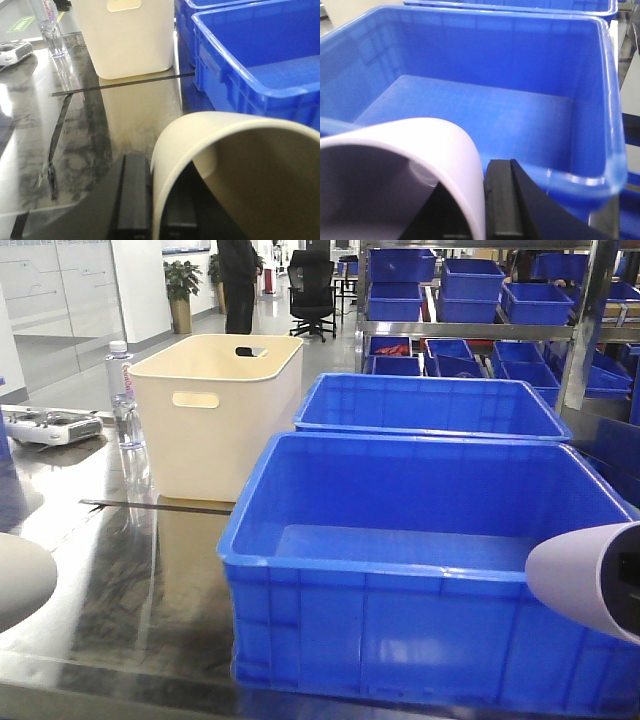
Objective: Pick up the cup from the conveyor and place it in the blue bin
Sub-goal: 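Carry both cups while the base drives to the blue bins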
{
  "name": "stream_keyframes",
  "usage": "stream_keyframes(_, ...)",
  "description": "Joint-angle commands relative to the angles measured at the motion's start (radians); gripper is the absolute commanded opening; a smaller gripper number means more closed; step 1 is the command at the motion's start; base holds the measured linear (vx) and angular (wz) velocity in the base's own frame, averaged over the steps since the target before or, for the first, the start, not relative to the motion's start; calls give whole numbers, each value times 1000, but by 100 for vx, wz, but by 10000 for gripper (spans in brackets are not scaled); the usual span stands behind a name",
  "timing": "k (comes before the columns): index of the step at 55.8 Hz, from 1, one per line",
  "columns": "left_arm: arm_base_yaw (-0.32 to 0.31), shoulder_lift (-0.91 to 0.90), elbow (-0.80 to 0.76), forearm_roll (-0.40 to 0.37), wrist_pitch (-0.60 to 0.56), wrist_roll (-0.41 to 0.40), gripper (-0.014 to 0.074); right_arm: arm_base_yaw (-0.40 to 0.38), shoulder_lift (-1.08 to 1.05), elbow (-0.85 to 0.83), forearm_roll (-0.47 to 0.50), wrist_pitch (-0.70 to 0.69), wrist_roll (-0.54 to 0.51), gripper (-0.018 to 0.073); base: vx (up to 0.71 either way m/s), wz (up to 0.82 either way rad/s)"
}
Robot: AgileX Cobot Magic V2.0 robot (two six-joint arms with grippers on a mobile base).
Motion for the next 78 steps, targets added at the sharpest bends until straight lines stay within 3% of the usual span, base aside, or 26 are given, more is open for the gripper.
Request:
stream_keyframes(1,-7,-2,-24,-26,-81,0,-3,-2,-8,-31,23,-74,-9,-10,19,-5)
stream_keyframes(78,-7,-2,-25,-26,-81,0,-3,-2,-8,-31,23,-74,-9,-10,13,-9)
